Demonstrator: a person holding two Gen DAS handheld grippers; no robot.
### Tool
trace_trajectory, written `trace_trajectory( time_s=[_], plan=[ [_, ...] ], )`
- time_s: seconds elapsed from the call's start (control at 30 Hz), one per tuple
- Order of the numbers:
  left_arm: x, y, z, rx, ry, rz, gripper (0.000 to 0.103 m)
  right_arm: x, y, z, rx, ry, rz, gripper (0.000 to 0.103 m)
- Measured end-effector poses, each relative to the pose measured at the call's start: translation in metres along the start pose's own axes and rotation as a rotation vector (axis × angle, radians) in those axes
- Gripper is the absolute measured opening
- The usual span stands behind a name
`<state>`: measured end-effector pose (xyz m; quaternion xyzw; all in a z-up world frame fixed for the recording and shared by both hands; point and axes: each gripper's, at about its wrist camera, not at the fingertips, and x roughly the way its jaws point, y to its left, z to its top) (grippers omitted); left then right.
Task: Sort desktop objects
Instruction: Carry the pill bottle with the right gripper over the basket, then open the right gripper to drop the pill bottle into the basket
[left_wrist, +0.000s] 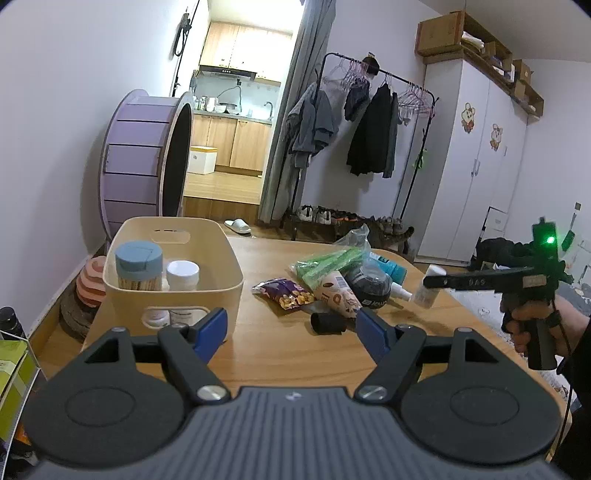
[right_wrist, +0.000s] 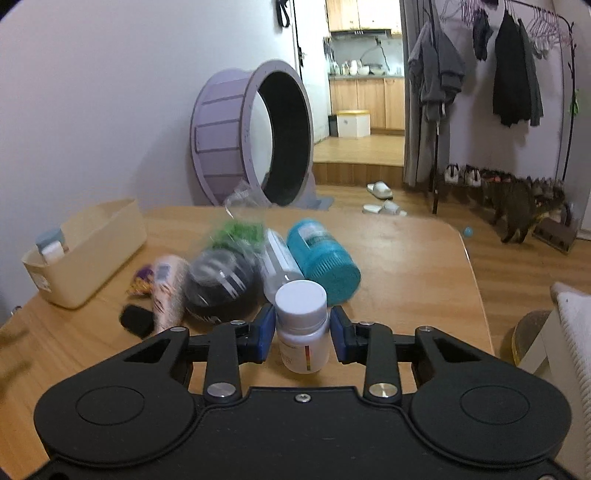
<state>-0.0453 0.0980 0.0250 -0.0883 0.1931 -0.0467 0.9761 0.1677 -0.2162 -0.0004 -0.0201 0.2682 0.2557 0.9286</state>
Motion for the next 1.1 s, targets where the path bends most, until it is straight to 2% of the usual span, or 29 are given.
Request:
trace_trajectory(
  time_s=[0.17,0.3,0.43,0.6,0.9,1.1],
  plan=[
    [-0.011,0.010,0.002,-0.022,-0.017,0.037,0.076,-0.021,0.031,0.021,-0.048,-0.066,0.055,0.032],
    [-0.024,0.019,0.001,-0.032,-0.045,0.086,0.076,-0.026,0.077,0.042,-0.100,-0.107,0.171,0.032],
    [-0.028,0.028,0.001,-0.036,-0.051,0.142,0.076,-0.010,0.125,0.054,-0.155,-0.102,0.286,0.032],
    [-0.030,0.039,0.002,-0.064,-0.053,0.149,0.076,0.023,0.177,0.061,-0.202,-0.071,0.386,0.032],
    [-0.033,0.047,0.005,-0.080,-0.058,0.151,0.076,0.062,0.211,0.061,-0.218,-0.024,0.410,0.033],
    [-0.031,0.046,0.005,-0.077,-0.053,0.154,0.076,0.060,0.222,0.053,-0.273,0.006,0.406,0.035]
  ],
)
